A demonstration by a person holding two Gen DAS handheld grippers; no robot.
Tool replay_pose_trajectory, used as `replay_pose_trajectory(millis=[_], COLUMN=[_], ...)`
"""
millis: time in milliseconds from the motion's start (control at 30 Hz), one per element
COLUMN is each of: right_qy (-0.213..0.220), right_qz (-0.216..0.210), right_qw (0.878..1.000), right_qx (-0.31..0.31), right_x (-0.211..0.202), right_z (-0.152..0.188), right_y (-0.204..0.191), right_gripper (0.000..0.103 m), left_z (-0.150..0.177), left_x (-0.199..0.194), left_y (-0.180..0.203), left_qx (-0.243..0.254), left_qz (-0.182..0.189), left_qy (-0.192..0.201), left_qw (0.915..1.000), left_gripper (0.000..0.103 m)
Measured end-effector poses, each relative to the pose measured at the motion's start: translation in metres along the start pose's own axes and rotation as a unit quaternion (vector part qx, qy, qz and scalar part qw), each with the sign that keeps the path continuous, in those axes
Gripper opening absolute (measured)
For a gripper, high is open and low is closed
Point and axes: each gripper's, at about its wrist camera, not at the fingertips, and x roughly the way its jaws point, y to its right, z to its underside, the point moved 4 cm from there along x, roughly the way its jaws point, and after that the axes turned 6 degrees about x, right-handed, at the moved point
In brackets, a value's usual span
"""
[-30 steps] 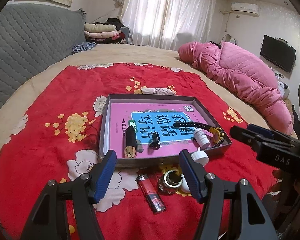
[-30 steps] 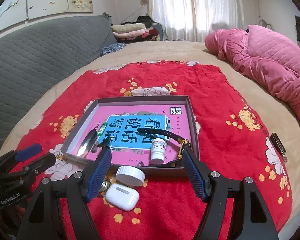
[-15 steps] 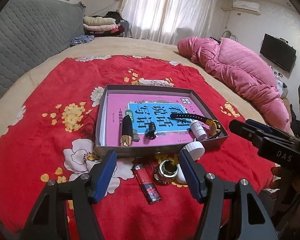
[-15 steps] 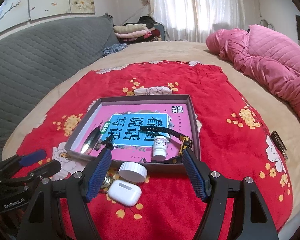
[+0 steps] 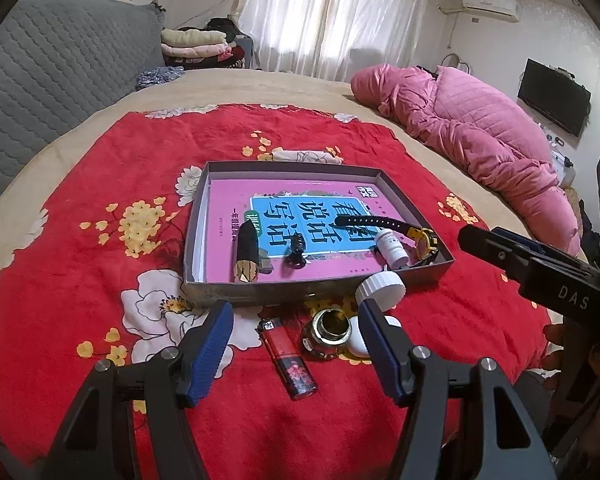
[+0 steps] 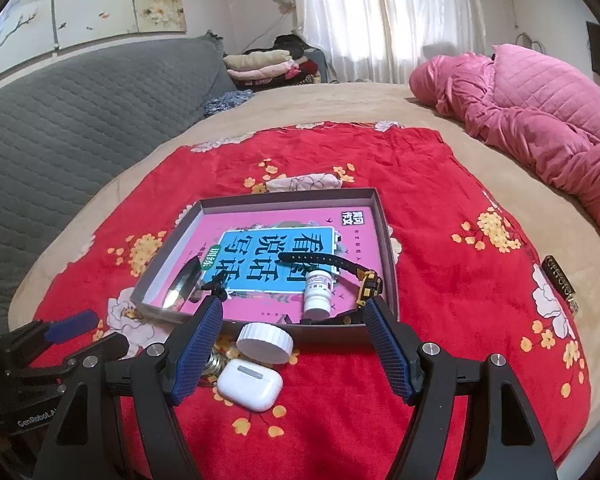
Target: Organize rigid objects
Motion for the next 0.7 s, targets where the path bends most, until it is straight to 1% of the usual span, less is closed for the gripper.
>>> replay_pose_trajectory(millis=[167, 367, 700], right_qy=[-0.003, -0.013, -0.048], right_qz=[-0.002, -0.005, -0.012], right_qw=[1.000, 1.000, 0.999], right_qx=[-0.001, -0.008, -0.011], right_x=[0.000, 0.005, 0.019], right_z=[0.002, 0.008, 0.028], right_y=[-0.001, -0.005, -0.012], right_gripper=[0.075, 0.075, 0.075], left_z=[0.002, 0.007, 0.019], left_x=[0.001, 0.008, 0.022], left_y=[0.001, 0.002, 0.011], left_qx=[0.002, 0.006, 0.026], left_qz=[0.002, 0.004, 0.006], left_qy=[-0.005, -0.023, -0.058], left_qw=[1.0000, 0.9997, 0.9979], left_gripper=[0.064, 0.064, 0.064])
